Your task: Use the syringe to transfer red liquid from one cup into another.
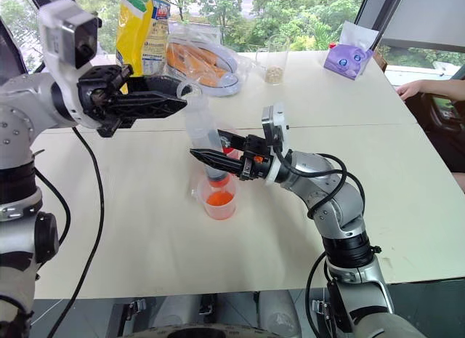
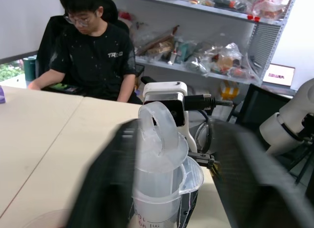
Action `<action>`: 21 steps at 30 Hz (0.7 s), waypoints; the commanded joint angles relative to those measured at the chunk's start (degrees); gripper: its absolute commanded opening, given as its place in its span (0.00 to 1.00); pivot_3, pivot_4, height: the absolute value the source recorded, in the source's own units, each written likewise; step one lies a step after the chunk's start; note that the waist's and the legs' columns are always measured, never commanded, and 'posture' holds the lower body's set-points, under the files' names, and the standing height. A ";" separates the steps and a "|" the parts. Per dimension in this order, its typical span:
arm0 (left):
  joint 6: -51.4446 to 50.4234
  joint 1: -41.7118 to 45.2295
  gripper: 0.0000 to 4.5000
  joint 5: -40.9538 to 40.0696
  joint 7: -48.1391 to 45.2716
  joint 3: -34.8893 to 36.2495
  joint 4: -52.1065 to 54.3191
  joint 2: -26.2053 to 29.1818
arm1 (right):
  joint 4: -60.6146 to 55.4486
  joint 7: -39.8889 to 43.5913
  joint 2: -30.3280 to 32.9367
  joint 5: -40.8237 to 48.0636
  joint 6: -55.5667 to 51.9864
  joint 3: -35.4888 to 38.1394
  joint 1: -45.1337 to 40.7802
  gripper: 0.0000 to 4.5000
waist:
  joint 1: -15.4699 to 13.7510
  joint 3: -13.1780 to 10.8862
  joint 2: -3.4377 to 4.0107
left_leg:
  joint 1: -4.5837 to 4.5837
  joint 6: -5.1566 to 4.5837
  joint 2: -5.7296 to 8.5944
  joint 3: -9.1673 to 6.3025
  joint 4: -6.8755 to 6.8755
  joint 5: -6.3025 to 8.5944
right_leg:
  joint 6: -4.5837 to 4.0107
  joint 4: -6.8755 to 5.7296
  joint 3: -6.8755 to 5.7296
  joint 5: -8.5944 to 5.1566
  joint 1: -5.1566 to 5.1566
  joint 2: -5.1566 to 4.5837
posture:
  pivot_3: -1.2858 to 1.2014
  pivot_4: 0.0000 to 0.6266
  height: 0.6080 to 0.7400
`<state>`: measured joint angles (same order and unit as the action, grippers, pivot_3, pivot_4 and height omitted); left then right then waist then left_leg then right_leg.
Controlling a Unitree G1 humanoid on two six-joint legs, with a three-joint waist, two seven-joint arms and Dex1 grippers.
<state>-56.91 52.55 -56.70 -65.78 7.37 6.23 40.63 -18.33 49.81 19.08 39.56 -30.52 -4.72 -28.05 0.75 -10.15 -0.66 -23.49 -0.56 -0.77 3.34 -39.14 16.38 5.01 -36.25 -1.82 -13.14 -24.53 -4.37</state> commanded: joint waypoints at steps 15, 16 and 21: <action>2.99 -1.74 0.01 3.73 -2.66 -4.20 1.78 0.35 | -2.64 -0.30 -0.10 1.99 -0.44 1.51 -2.34 0.31 | -0.03 0.00 0.00 | 0.00 0.00 0.00 0.00 0.00 0.00 | 0.00 0.00 0.00 0.00 0.00 0.00 | 0.52 0.24 1.00; 3.06 -1.96 0.01 3.83 -2.70 -4.30 1.87 0.28 | -2.74 -0.42 -0.09 2.21 -0.67 1.80 -2.63 0.31 | -0.03 0.00 0.00 | 0.00 0.00 0.00 -0.01 0.00 0.00 | 0.00 0.00 0.00 0.00 0.00 0.00 | 0.52 0.24 1.00; 3.50 -3.55 0.01 4.38 -3.17 -5.09 2.70 0.25 | -3.15 -1.40 -0.16 3.53 -1.86 3.39 -4.52 0.31 | -0.03 0.00 0.00 | 0.00 0.00 0.00 -0.01 0.00 0.00 | 0.00 0.00 0.00 0.00 0.00 0.00 | 0.52 0.24 1.00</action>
<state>-52.96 50.02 -53.56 -68.25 4.98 6.66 40.34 -18.28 49.34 19.66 39.77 -33.72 -4.42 -29.49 0.72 -10.15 -0.66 -23.49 -0.56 -0.77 3.33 -39.14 16.38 5.00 -36.25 -1.82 -13.14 -24.53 -4.37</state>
